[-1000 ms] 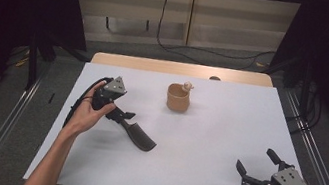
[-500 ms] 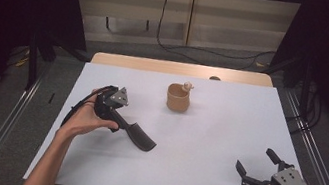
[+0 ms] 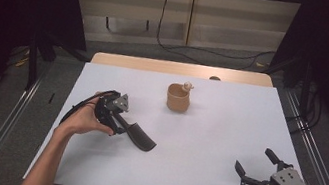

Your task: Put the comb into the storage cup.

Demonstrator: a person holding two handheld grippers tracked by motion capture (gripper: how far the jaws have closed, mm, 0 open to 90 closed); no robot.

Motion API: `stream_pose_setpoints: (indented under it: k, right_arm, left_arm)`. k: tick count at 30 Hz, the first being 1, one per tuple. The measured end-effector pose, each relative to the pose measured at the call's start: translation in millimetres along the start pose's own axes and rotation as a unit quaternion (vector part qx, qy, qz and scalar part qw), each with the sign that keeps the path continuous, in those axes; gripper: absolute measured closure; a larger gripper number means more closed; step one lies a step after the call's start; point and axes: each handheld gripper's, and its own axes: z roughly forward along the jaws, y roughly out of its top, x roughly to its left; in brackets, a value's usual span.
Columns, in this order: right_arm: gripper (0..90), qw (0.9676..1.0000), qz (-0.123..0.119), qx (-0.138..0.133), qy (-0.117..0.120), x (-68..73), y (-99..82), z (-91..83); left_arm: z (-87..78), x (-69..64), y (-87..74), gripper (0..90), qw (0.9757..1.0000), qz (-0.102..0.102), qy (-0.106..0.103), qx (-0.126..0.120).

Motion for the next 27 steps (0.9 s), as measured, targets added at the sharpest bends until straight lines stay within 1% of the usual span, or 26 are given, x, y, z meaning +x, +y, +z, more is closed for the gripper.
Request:
stream_pose_setpoints:
  k: [2,3,4,5,6,8,9,10,13,14,16,17,18,19,20,21,24,25,26,27]
  right_arm:
    - [0.0,1.0,0.0,0.0,0.0,-0.1,-0.1,0.3]
    - [0.0,1.0,0.0,0.001,0.001,-0.1,-0.2,0.3]
    - [0.0,1.0,0.0,0.001,0.003,0.0,-0.1,0.3]
    - [0.0,1.0,0.0,0.001,0.002,0.1,-0.1,0.2]
    - [0.0,1.0,0.0,0.001,0.002,0.1,-0.1,0.2]
    - [0.0,1.0,0.0,0.001,0.002,0.1,-0.1,0.3]
    - [0.0,1.0,0.0,0.001,0.002,0.0,-0.1,0.4]
    - [0.0,1.0,0.0,0.001,0.001,0.1,-0.1,0.4]
    - [0.0,1.0,-0.002,0.001,0.002,0.2,-0.1,0.7]
    - [0.0,1.0,-0.002,0.002,0.002,0.4,-0.1,0.7]
    - [0.0,1.0,-0.002,0.002,0.002,0.2,-0.1,0.8]
    - [0.0,1.0,-0.003,0.002,0.002,0.0,0.0,0.9]
    - [0.0,1.0,-0.002,0.002,0.003,-0.3,-0.1,0.8]
    - [0.0,1.0,-0.002,0.002,0.003,-0.3,-0.1,0.8]
    - [0.0,1.0,-0.003,0.002,0.002,-0.2,-0.1,0.8]
    - [0.0,1.0,-0.004,0.002,-0.001,0.0,0.0,0.5]
    - [0.0,1.0,-0.004,0.001,-0.001,-0.2,0.1,0.5]
    - [0.0,1.0,-0.004,0.001,-0.002,-0.3,0.0,0.5]
    - [0.0,1.0,-0.004,0.001,-0.002,-0.3,0.0,0.5]
    - [0.0,1.0,-0.002,0.001,-0.002,-0.1,0.1,0.5]
  left_arm:
    - [1.9,1.6,0.5,12.4,0.9999,0.005,-0.005,0.01]
    - [2.5,1.7,0.5,13.4,0.9998,0.004,-0.011,0.015]
    - [4.0,1.7,0.8,15.6,0.9997,0.009,-0.017,0.017]
    - [4.7,1.3,1.5,17.7,0.9996,0.015,-0.014,0.021]
    - [6.3,1.2,2.1,18.1,0.9994,0.02,-0.017,0.02]
    - [8.6,1.0,3.2,18.4,0.999,0.028,-0.022,0.029]
    - [10.1,0.3,3.6,19.2,0.9989,0.026,-0.024,0.031]
    - [11.3,0.8,4.1,19.6,0.9987,0.032,-0.026,0.031]
    - [14.4,1.0,4.6,19.5,0.9987,0.026,-0.031,0.032]
    - [15.4,1.5,4.6,19.7,0.9983,0.032,-0.032,0.038]
    - [17.0,2.6,4.4,20.4,0.9977,0.037,-0.037,0.043]
    - [17.7,2.3,3.7,21.5,0.9979,0.032,-0.038,0.042]
    - [18.0,4.8,3.3,22.6,0.9981,0.027,-0.035,0.044]
    - [18.0,4.8,3.3,22.5,0.9981,0.027,-0.035,0.044]
    - [18.1,5.6,2.8,22.5,0.9983,0.017,-0.034,0.045]
    - [18.4,7.0,2.4,24.9,0.9981,0.02,-0.038,0.044]
    - [18.5,7.7,3.0,26.3,0.9979,0.026,-0.042,0.043]
    - [18.3,7.7,3.6,28.0,0.9977,0.027,-0.044,0.044]
    - [18.1,7.7,4.5,28.0,0.9975,0.03,-0.043,0.047]
    - [18.3,7.3,5.0,29.1,0.9976,0.028,-0.043,0.047]
